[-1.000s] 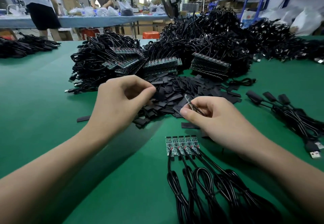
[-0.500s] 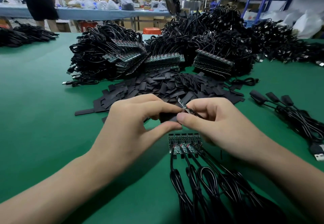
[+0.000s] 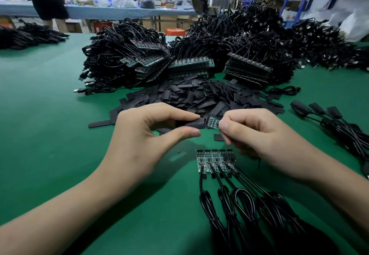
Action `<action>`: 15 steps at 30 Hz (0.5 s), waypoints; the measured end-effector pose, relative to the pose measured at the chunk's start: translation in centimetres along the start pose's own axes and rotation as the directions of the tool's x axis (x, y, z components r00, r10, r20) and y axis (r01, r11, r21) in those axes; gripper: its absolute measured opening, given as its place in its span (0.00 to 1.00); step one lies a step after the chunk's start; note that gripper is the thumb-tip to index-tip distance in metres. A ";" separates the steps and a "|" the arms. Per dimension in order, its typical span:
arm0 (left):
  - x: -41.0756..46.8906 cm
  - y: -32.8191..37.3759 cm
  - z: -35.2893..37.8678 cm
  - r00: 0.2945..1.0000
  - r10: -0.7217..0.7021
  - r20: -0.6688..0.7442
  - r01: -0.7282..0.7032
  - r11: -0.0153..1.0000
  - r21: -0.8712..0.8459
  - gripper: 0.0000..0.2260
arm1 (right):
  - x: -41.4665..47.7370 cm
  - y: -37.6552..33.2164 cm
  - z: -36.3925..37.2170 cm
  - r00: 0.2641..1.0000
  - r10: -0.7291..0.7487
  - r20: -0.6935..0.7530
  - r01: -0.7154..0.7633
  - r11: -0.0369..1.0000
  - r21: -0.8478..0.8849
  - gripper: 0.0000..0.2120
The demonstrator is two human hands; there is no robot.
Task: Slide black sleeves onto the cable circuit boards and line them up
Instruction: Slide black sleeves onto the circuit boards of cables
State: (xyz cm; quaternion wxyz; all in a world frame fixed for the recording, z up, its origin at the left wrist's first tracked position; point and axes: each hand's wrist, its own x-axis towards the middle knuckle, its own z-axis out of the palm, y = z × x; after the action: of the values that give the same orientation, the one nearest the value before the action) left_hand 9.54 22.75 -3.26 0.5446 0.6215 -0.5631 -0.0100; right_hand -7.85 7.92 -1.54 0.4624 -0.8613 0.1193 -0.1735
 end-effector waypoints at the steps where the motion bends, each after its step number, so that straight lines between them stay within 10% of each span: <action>1: 0.1 0.0 0.0 1.000 -0.006 0.000 0.006 1.000 -0.004 0.10 | 0.0 0.0 0.0 1.000 -0.003 -0.004 0.003 1.000 -0.013 0.18; 15: 0.0 -0.3 -0.3 0.988 0.091 0.121 -0.110 0.980 0.163 0.09 | -0.3 0.1 0.2 0.997 0.020 0.069 0.002 0.953 -0.303 0.18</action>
State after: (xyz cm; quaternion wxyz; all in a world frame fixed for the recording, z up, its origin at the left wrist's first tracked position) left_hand 9.95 22.86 -3.35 0.4566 0.6347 -0.6227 0.0303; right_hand -8.04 8.11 -1.73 0.3297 -0.9271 0.1321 -0.1202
